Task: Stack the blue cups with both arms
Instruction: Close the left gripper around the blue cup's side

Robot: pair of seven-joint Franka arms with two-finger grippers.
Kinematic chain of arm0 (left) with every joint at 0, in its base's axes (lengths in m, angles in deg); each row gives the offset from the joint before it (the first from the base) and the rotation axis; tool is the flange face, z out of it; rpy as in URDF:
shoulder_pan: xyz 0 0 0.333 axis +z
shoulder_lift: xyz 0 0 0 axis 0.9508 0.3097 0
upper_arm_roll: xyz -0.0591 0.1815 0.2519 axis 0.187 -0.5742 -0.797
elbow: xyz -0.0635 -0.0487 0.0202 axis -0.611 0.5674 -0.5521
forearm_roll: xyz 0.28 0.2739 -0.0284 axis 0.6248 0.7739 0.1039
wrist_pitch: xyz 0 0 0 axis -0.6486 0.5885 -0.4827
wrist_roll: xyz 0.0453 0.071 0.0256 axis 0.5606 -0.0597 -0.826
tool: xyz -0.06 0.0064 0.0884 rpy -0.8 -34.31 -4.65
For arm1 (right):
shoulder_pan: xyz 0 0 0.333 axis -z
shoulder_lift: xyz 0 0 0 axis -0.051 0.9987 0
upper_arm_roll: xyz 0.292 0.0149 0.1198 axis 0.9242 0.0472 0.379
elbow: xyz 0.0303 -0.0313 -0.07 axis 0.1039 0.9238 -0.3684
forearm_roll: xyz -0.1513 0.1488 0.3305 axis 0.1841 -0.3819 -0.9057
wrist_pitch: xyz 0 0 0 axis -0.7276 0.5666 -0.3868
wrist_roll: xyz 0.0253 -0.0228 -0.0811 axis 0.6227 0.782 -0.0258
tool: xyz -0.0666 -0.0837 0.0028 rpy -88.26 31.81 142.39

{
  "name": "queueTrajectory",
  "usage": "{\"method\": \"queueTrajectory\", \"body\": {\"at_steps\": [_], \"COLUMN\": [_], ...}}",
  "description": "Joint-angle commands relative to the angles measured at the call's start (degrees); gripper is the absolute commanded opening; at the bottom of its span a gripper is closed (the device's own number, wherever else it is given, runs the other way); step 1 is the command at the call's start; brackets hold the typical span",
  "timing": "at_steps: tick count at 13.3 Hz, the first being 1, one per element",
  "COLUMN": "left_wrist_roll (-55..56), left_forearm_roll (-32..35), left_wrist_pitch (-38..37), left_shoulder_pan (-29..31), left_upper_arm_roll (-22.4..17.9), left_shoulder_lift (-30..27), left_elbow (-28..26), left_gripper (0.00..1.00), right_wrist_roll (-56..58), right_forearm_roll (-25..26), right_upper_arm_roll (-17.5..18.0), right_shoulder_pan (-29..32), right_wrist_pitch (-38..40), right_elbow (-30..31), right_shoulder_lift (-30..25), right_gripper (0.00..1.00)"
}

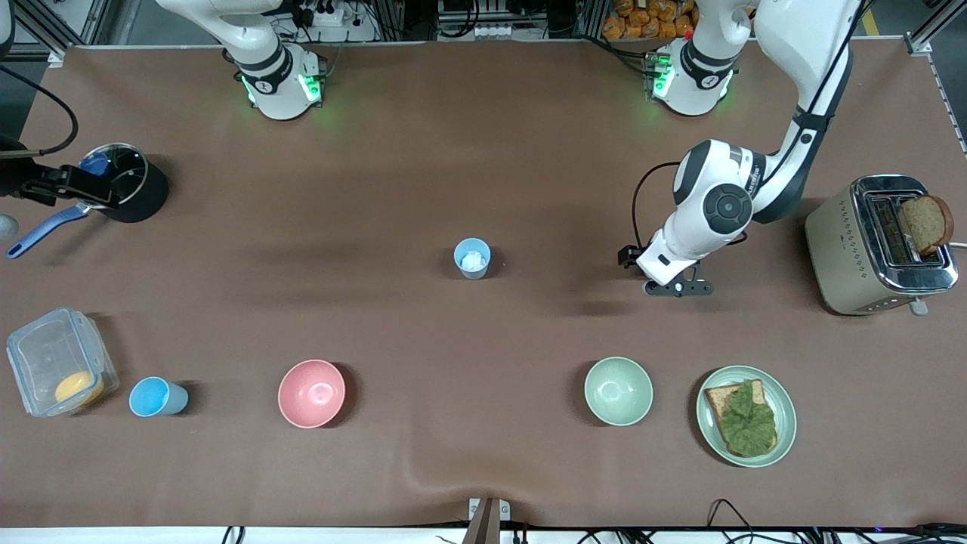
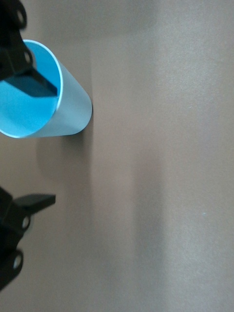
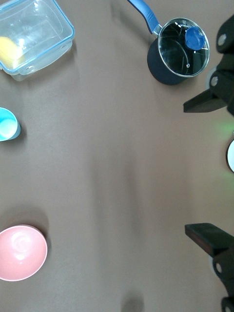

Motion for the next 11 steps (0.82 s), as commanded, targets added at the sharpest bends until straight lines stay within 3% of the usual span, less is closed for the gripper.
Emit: {"method": "queueTrajectory", "body": {"at_steps": [1,3,4,7,11], "left_wrist_roll": [-0.38,-0.64,-0.73,-0.12,-0.20], "left_forearm_roll": [4.86,5.76,5.76,5.76,5.68], "left_wrist_pitch": [0.80,0.80,0.80,0.54,-0.78], "left_shoulder_pan": [0.16,0.51,0.51,0.51,0.08], "left_upper_arm_roll": [0.10,0.10,0.10,0.10,0.45], "left_shoulder_lift": [-0.80,-0.80,-0.80,-1.93,-8.25], "left_elbow": [-1.67,-1.85,-2.02,-1.85,-0.71], "left_gripper": [0.42,0.09,0.00,0.00,0.00], "right_wrist_roll": [0.20,0.29,0.37,0.46,0.46], "right_forearm_roll": [0.73,0.73,0.73,0.73,0.73], "right_upper_arm_roll": [1.28,1.28,1.28,1.28,1.28], "right_shoulder_pan": [1.45,1.45,1.54,1.54,1.54], "right_wrist_pitch": [0.03,0.03,-0.06,-0.06,0.03], "right_elbow": [0.50,0.50,0.50,0.50,0.59], "right_shoulder_lift": [-0.59,-0.59,-0.59,-0.59,-0.59], "right_gripper": [1.00,1.00,1.00,1.00,1.00]}}
